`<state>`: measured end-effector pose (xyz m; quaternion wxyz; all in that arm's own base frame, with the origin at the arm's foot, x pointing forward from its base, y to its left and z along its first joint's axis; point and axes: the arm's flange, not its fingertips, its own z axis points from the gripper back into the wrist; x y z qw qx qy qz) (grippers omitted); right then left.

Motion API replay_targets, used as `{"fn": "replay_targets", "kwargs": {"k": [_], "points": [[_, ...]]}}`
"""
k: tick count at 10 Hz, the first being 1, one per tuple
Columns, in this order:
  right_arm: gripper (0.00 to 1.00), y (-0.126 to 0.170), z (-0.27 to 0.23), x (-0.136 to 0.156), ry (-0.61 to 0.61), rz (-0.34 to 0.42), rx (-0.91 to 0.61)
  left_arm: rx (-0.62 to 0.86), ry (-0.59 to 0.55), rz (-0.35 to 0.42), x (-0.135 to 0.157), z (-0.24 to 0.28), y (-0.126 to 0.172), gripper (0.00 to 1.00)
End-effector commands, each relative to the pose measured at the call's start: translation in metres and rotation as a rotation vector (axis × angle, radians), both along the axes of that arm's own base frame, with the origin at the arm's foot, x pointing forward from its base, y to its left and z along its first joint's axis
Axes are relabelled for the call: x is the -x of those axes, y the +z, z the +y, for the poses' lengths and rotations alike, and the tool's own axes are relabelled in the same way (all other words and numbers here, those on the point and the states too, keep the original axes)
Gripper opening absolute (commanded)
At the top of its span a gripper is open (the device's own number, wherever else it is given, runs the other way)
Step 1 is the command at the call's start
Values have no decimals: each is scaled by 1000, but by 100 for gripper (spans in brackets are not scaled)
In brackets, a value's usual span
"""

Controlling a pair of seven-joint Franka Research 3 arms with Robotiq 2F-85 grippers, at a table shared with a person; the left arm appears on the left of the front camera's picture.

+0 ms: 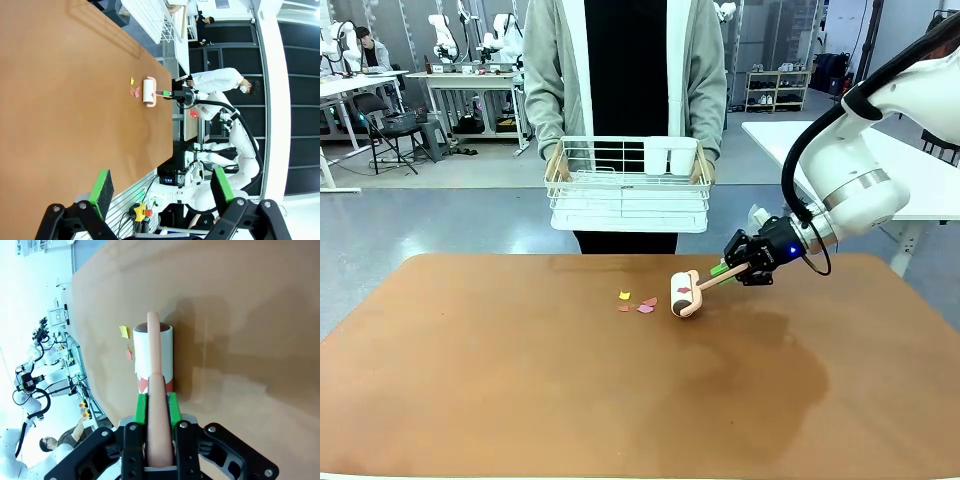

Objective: Clean the table.
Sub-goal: Clean the table with the Lint Roller when the human lifts the Dish drying rack.

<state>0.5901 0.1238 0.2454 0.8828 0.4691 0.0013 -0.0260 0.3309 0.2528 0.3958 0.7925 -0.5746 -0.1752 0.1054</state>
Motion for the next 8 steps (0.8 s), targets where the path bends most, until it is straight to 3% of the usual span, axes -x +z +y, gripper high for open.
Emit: {"fn": "replay_targets", "kwargs": {"k": [1, 5, 8], "points": [[21, -17, 15, -1, -1, -4, 15, 14, -4, -21, 3, 1, 1, 100], [21, -21, 76, -30, 97, 52, 38, 14, -4, -21, 3, 1, 1, 100], [21, -31, 154, -41, 140, 158, 72, 14, -4, -21, 3, 1, 1, 100]]}}
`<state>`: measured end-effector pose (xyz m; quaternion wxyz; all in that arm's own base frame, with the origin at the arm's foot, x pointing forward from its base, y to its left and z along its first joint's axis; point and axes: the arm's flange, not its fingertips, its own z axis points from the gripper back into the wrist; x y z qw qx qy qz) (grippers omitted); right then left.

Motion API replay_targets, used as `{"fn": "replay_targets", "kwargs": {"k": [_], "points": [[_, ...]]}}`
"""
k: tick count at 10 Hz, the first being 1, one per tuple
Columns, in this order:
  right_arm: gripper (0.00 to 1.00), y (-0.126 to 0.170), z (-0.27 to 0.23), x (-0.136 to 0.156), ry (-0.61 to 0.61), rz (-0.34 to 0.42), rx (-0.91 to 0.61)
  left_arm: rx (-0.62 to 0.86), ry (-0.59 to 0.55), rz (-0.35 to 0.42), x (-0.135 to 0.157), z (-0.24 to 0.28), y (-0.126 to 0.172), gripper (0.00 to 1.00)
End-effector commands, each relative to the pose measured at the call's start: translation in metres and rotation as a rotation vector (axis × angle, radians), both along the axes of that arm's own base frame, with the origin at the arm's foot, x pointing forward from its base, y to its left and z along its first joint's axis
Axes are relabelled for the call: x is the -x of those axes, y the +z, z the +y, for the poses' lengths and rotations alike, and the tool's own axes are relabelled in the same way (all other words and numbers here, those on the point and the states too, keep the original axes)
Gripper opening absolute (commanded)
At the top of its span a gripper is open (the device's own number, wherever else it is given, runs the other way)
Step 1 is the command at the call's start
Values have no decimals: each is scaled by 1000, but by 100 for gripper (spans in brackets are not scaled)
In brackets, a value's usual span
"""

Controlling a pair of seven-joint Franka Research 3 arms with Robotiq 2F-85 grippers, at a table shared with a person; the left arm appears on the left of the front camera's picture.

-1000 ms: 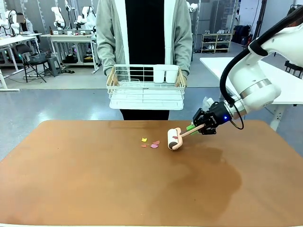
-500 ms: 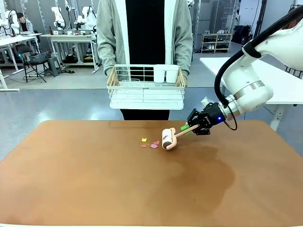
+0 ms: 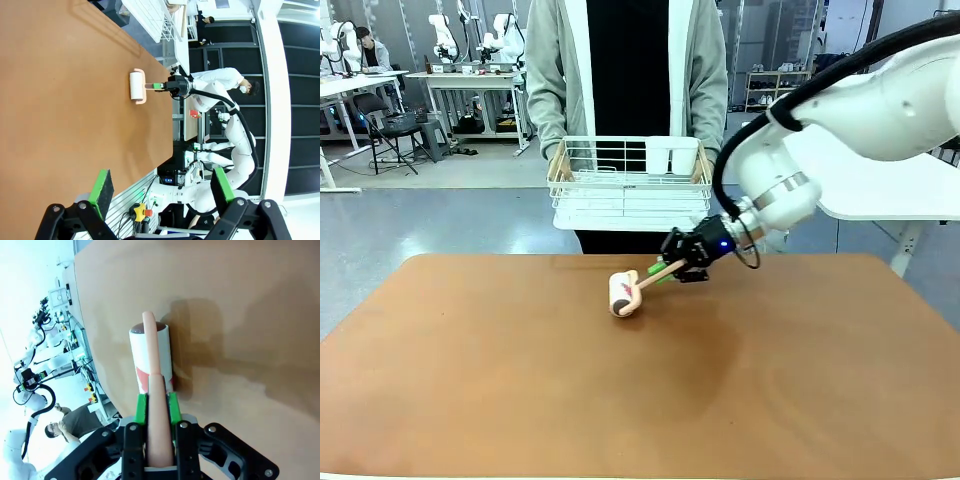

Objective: Clean the table.
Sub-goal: Clean the table with the Lint Roller when the human lifts the Dish drying rack.

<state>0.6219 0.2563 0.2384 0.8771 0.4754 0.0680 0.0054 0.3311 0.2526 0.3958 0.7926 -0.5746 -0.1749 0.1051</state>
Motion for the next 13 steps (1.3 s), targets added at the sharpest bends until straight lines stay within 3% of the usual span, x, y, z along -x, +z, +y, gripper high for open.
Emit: {"fn": "replay_targets", "kwargs": {"k": [1, 4, 7, 11, 12, 13], "points": [[21, -28, 48, -10, 9, 85, 96, 14, -3, -21, 3, 2, 1, 100], [21, -25, 120, -1, -11, 94, 111, 14, -3, -21, 3, 2, 1, 100], [21, 3, 165, 32, -64, -8, 68, 14, -3, -21, 3, 2, 1, 100], [21, 64, 155, 61, -97, -180, -15, 14, -3, -21, 3, 2, 1, 100], [21, 98, 121, 64, -101, -221, -61, 14, -3, -21, 3, 2, 1, 100], [21, 98, 121, 64, -101, -221, -61, 14, -3, -21, 3, 2, 1, 100]]}}
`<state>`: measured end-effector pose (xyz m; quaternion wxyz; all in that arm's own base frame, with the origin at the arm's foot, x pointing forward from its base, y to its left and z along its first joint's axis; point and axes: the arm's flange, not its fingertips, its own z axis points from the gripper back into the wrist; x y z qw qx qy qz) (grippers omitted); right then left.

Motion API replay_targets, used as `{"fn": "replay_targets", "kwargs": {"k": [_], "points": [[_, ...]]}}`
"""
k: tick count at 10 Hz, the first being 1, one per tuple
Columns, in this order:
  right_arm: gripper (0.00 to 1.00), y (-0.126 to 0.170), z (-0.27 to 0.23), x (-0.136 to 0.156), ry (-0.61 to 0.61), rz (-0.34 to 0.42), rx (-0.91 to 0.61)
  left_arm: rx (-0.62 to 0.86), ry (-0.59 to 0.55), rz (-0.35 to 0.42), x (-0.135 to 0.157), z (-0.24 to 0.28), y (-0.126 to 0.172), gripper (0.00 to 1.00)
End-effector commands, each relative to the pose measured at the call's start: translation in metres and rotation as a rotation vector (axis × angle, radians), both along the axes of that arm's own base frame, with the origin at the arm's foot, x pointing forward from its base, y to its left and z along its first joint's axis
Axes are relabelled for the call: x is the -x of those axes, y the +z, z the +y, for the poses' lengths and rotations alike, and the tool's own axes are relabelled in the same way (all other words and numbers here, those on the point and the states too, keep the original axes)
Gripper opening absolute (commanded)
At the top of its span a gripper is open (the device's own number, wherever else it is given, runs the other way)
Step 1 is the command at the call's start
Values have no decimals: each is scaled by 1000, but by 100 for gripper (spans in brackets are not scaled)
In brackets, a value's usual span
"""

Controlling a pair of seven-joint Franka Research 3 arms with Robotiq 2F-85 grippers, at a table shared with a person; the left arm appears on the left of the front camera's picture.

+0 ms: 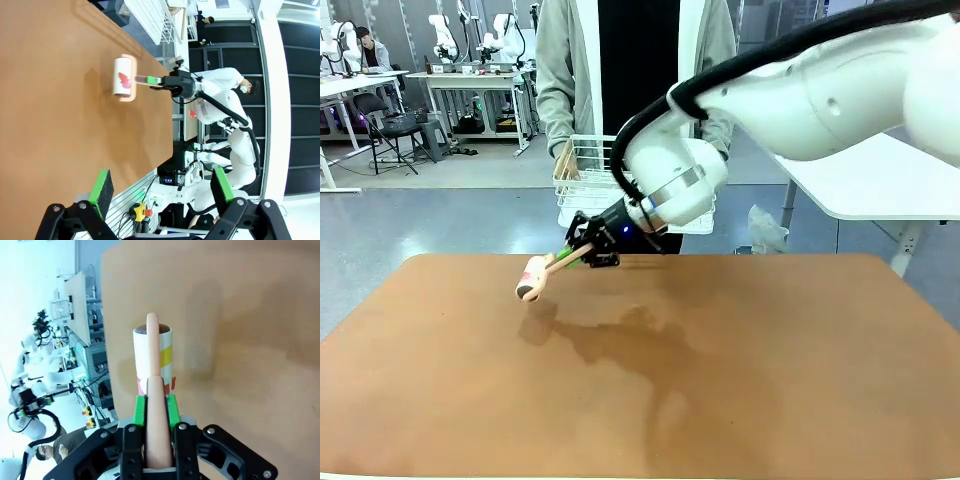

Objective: Clean the table.
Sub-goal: Clean the table with the Lint Roller when the human lifts the Dish drying rack.

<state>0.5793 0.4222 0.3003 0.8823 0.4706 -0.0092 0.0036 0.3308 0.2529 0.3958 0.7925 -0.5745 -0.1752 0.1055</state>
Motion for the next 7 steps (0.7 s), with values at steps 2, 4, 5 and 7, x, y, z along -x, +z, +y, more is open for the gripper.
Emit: {"fn": "replay_targets", "kwargs": {"k": [2, 4, 5, 7], "points": [[21, 53, -70, 28, 5, -83, -38, 14, -4, -21, 3, 1, 1, 100], [21, 96, -129, 47, 45, -69, 75, 14, -4, -21, 3, 1, 1, 100], [21, 124, -166, 63, 51, -72, 110, 14, -4, -21, 3, 1, 1, 100], [21, 165, -221, 100, 37, -26, 217, 14, -4, -21, 3, 1, 1, 100]]}}
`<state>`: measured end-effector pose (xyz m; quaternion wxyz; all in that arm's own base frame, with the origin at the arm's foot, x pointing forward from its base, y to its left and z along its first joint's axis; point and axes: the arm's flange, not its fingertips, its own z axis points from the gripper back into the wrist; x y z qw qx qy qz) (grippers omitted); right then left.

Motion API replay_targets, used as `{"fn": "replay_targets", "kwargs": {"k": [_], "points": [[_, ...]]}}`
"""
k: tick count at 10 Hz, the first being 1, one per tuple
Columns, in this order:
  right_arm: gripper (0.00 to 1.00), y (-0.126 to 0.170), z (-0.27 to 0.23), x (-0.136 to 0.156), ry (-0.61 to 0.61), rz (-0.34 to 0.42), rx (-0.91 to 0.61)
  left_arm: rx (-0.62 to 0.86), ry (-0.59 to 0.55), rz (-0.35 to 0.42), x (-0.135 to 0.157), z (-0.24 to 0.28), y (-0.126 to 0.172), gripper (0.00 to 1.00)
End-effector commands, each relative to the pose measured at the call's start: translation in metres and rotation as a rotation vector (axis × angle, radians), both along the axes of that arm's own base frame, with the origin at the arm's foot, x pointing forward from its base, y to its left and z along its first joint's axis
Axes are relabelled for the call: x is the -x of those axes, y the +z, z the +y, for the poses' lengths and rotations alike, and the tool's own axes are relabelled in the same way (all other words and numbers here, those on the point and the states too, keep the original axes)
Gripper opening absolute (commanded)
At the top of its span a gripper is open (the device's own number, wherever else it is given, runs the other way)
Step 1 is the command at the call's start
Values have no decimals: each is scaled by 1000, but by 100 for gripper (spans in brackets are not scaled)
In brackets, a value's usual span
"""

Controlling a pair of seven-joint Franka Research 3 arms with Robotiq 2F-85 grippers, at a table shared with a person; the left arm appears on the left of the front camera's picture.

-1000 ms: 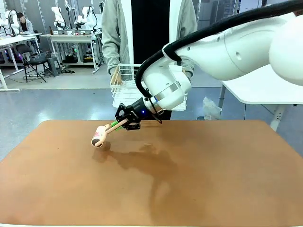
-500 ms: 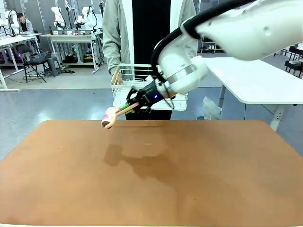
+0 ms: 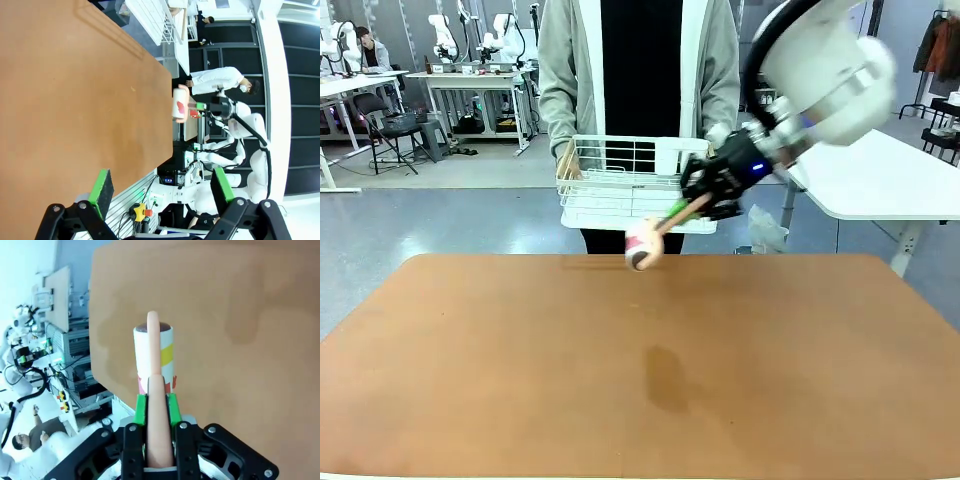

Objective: Clean the table.
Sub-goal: Clean the table with the Lint Roller when the human lifts the Dish drying rack.

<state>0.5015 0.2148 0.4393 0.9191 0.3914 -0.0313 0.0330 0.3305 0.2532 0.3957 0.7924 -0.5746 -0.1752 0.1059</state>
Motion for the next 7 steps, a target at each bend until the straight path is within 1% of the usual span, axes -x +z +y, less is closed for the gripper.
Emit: {"fn": "replay_targets", "kwargs": {"k": [1, 2, 3, 4, 6, 7], "points": [[21, 40, -37, 40, -33, 17, 151, 13, -4, -21, 2, 1, 1, 100], [21, 47, -61, 56, -42, 74, 319, 13, -4, -21, 2, 1, 1, 100], [21, 49, -82, 62, -85, 34, 373, 13, -4, -21, 2, 1, 1, 100], [21, 49, -103, 69, -97, 47, 434, 13, -4, -21, 2, 1, 1, 100], [21, 34, -141, 73, -218, 36, 654, 13, -4, -21, 2, 1, 1, 100], [21, 31, -148, 75, -237, 33, 639, 13, -4, -21, 2, 1, 1, 100]]}}
